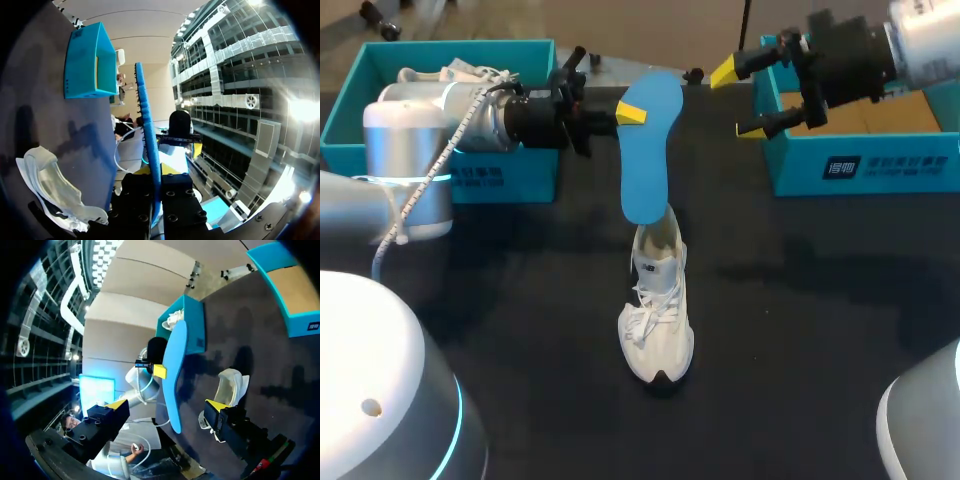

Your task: Take the shoe out of the shoebox, open the shoe tongue, remove and reinsert the insole, then place the shoe into the shoebox

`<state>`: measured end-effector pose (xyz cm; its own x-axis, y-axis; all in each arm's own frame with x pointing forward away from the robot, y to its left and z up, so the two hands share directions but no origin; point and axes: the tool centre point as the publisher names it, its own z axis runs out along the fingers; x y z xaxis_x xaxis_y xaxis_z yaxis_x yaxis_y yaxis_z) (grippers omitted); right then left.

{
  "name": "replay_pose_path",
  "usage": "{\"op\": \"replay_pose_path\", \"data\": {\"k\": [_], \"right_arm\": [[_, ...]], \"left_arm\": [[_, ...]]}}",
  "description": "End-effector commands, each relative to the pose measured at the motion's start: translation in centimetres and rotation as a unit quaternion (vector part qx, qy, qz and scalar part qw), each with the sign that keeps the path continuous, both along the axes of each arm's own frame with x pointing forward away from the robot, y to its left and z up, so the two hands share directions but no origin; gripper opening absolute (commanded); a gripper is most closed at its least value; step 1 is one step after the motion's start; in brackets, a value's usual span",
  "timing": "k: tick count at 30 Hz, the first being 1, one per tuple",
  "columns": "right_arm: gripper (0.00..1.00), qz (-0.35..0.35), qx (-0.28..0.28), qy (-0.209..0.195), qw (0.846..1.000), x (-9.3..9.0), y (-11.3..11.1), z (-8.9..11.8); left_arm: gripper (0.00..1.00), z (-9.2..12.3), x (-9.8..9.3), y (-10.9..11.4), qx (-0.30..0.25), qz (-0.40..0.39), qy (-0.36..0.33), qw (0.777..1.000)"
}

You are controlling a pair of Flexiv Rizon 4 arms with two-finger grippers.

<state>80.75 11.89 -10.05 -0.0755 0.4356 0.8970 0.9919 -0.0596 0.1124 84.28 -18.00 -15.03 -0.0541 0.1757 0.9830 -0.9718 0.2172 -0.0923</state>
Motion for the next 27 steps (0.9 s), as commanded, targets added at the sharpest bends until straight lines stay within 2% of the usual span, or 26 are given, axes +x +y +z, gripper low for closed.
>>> {"op": "replay_pose_path", "data": {"k": [1, 9, 18, 24, 27], "right_arm": [[1.0, -0.006, 0.055, -0.008, 0.998, -0.3, -0.2, -1.2], [1.0, -0.019, 0.076, -0.015, 0.997, -0.3, -0.8, -2.6], [1.0, -0.011, 0.096, 0.003, 0.995, 0.0, -1.1, -3.7], [1.0, -0.011, 0.096, 0.003, 0.995, 0.0, -1.1, -3.7], [1.0, -0.011, 0.096, 0.003, 0.995, 0.0, -1.1, -3.7]], "left_arm": [[0.0, -0.1, 0.1, 0.0, 0.0, -0.001, 0.0, 1.0], [0.0, -0.1, 0.1, 0.0, 0.0, -0.001, 0.0, 1.0], [0.0, -0.1, 0.1, 0.0, 0.0, -0.001, 0.0, 1.0], [0.0, -0.1, 0.1, 0.0, 0.0, -0.001, 0.0, 1.0], [0.0, 0.4, 0.0, 0.1, -0.013, 0.002, -0.036, 0.999]]}}
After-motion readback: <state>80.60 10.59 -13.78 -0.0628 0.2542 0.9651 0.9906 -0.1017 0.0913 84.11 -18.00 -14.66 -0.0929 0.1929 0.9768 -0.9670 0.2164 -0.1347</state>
